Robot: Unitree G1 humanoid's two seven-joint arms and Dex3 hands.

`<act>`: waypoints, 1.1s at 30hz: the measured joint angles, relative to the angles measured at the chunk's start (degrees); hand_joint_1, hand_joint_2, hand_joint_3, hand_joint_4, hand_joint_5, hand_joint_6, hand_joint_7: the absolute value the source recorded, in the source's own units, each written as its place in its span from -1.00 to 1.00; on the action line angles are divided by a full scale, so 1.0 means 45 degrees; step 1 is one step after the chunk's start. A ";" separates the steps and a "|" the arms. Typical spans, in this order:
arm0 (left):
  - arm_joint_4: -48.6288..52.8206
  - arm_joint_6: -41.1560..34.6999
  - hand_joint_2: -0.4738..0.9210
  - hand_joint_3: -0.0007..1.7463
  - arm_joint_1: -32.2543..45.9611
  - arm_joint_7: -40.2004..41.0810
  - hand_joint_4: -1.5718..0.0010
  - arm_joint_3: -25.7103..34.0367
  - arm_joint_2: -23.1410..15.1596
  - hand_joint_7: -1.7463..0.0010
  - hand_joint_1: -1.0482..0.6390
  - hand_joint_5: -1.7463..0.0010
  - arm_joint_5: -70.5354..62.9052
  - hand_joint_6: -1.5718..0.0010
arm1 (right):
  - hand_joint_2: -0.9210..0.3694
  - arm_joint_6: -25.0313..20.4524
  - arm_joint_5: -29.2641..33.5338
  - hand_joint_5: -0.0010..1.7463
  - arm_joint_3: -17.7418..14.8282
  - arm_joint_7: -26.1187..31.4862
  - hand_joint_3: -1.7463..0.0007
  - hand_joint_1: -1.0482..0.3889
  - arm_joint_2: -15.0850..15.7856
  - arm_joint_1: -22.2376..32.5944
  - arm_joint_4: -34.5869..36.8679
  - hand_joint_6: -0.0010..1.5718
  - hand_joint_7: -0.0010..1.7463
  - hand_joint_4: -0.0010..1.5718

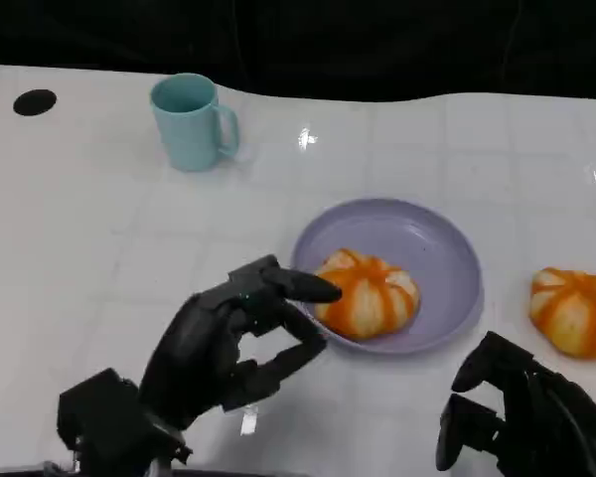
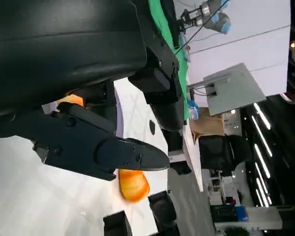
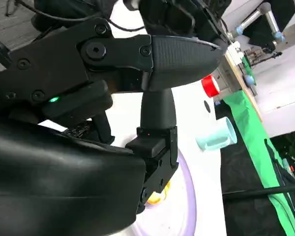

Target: Grasp the bread from the table and place it into the plate.

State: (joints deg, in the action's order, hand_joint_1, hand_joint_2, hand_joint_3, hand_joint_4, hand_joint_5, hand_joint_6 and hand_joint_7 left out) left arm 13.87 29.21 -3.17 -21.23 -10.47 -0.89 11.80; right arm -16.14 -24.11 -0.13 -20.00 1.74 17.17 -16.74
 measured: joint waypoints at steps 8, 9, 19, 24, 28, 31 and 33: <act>-0.0857 -0.0813 1.00 -0.57 0.0894 -0.0513 0.25 0.0435 0.0032 -0.19 -0.49 -0.79 0.0709 0.18 | -1.00 -0.0063 0.0002 1.00 -0.0002 0.0111 0.42 -0.27 -0.0002 0.0041 -0.0080 -0.41 1.00 -0.04; -0.0872 -0.0917 1.00 -0.59 0.0925 -0.0569 0.23 0.0457 0.0034 -0.26 -0.48 -0.80 0.0727 0.18 | -1.00 -0.0082 0.0002 1.00 0.0003 0.0114 0.42 -0.28 -0.0002 0.0041 -0.0081 -0.40 1.00 -0.03; -0.2386 -0.2611 1.00 -0.56 0.2335 -0.0776 0.27 0.0918 0.0399 -0.50 -0.41 -0.94 0.2382 0.28 | -1.00 -0.0093 -0.0072 1.00 -0.0036 0.0107 0.42 -0.28 0.0001 0.0051 -0.0086 -0.42 1.00 -0.05; -0.2507 -0.2783 1.00 -0.56 0.2546 -0.1095 0.24 0.1106 0.0420 -0.61 -0.38 -0.99 0.2640 0.32 | -1.00 -0.0094 -0.0088 1.00 -0.0032 0.0111 0.43 -0.28 0.0001 0.0069 -0.0091 -0.41 1.00 -0.04; -0.2543 -0.2961 1.00 -0.59 0.2844 -0.1148 0.21 0.1278 0.0529 -0.69 -0.38 -1.00 0.2822 0.34 | -1.00 -0.0130 -0.0192 1.00 -0.0040 0.0110 0.43 -0.28 0.0001 0.0070 -0.0091 -0.41 1.00 -0.03; -0.2632 -0.3287 1.00 -0.60 0.2980 -0.1167 0.20 0.1346 0.0581 -0.76 -0.37 -1.00 0.3000 0.37 | -1.00 -0.0208 -0.0219 1.00 -0.0037 0.0110 0.43 -0.28 0.0005 0.0070 -0.0098 -0.41 1.00 -0.03; -0.2747 -0.3455 1.00 -0.61 0.3044 -0.1173 0.19 0.1436 0.0585 -0.79 -0.37 -1.00 0.3038 0.39 | -1.00 -0.0210 -0.0218 1.00 -0.0036 0.0110 0.43 -0.28 0.0009 0.0070 -0.0099 -0.41 1.00 -0.04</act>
State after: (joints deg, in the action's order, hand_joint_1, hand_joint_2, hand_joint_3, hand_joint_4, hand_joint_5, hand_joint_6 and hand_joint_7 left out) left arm 1.51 13.66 10.53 -26.51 -4.01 1.74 25.47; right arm -17.08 -25.09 -0.29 -19.51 1.79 17.48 -17.18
